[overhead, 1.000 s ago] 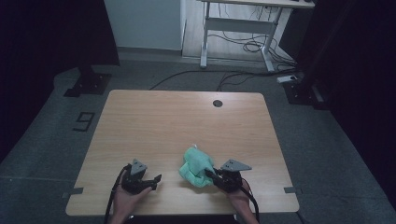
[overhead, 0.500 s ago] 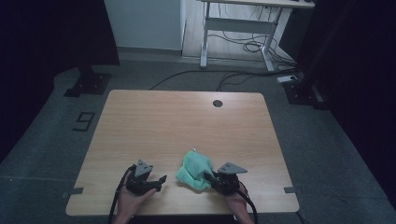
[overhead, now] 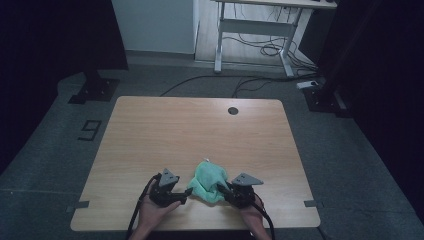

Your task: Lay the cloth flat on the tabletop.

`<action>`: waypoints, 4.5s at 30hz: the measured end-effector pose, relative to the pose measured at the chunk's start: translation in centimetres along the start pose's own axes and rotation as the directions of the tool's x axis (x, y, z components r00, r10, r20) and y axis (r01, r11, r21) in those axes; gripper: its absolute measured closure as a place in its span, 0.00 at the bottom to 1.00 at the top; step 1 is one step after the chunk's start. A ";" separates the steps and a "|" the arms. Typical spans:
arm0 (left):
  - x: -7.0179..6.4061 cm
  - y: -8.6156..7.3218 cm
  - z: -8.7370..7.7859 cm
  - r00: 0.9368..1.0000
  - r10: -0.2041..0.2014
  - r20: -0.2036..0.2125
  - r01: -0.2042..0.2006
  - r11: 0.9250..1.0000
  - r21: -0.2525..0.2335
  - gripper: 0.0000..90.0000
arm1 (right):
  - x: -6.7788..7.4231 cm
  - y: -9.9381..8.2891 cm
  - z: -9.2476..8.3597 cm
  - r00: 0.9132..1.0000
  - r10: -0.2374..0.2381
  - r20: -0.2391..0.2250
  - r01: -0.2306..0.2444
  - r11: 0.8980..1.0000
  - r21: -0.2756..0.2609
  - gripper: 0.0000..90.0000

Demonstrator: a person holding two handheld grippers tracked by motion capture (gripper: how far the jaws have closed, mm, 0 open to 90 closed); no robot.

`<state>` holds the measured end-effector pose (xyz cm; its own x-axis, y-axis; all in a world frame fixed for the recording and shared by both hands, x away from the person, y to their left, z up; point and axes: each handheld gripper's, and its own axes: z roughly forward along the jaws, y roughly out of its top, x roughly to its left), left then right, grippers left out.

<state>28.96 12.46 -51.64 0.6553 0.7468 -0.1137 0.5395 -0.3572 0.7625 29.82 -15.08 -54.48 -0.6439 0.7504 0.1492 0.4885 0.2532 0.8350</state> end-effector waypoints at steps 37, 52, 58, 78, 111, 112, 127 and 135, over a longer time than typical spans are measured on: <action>0.6 -0.7 1.6 0.998 0.023 0.067 -0.024 0.999 0.021 0.90 | -3.6 7.5 2.9 1.000 -0.019 0.013 0.019 1.000 -0.005 0.43; 1.0 -0.9 1.7 0.998 0.013 0.063 -0.015 0.999 0.030 0.90 | -3.1 7.4 7.6 0.998 -0.029 -0.050 0.035 0.993 0.112 0.46; 1.1 -0.9 1.8 0.998 0.013 0.060 -0.015 0.999 0.031 0.90 | -3.3 6.7 8.5 0.998 -0.038 -0.057 0.047 0.986 0.159 0.52; 1.6 -1.0 1.4 0.999 0.000 0.043 -0.001 1.000 0.019 0.90 | -3.3 6.4 7.6 0.993 -0.087 -0.073 0.099 0.979 0.179 0.95; -0.6 7.0 -10.7 0.980 0.174 0.097 -0.133 0.935 -0.330 0.89 | 3.3 11.0 -11.0 0.969 -0.247 -0.025 0.225 0.914 -0.337 0.96; -0.6 7.1 -10.7 0.980 0.176 0.096 -0.136 0.934 -0.329 0.89 | 3.4 11.2 -11.2 0.969 -0.247 -0.024 0.224 0.914 -0.338 0.96; 2.1 4.9 -5.0 0.988 0.097 0.123 -0.074 0.980 -0.183 0.86 | 0.4 9.1 -6.2 0.991 -0.125 -0.039 0.114 0.972 -0.206 0.95; 3.8 6.3 -3.6 0.991 0.080 0.103 -0.063 0.985 -0.160 0.85 | -0.3 10.1 -4.8 0.995 -0.096 -0.007 0.093 0.978 -0.186 0.95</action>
<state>32.90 15.10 -44.99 0.7475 0.6538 -0.1172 0.4054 -0.3094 0.8602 32.07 -15.66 -43.57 -0.6923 0.7180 0.0720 0.3081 0.2039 0.9292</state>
